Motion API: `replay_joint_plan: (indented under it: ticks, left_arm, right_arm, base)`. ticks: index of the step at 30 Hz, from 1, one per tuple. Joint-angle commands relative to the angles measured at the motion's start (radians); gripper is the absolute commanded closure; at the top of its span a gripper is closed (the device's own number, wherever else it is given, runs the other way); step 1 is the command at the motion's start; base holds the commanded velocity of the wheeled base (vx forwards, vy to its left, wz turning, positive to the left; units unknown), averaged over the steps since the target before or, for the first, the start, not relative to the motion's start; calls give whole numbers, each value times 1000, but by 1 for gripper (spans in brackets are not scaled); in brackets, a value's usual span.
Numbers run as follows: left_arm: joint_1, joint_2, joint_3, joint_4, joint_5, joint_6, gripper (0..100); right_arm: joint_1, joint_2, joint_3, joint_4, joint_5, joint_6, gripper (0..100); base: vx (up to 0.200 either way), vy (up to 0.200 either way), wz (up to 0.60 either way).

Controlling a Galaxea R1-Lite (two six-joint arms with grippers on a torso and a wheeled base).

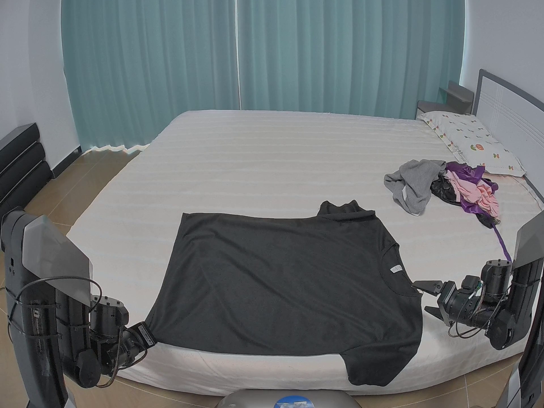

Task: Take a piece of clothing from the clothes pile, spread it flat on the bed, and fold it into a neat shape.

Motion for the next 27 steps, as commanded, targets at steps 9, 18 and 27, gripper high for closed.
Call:
replay_joint_plan:
  ticks: [9, 18, 27]
  left_arm:
    - [1, 57, 10, -10, -7, -3, 100]
    - [0, 58, 10, -10, -8, -3, 100]
    - [0, 60, 8, -10, -8, -4, 100]
  right_arm:
    - [-15, 21, 72, 2, -1, -123, 0]
    - [-15, 103, 109, -7, -91, -217, 0]
    - [58, 123, 118, -9, -117, -211, 0]
  base:
    - [0, 0, 0]
    - [0, 0, 0]
    - [0, 0, 0]
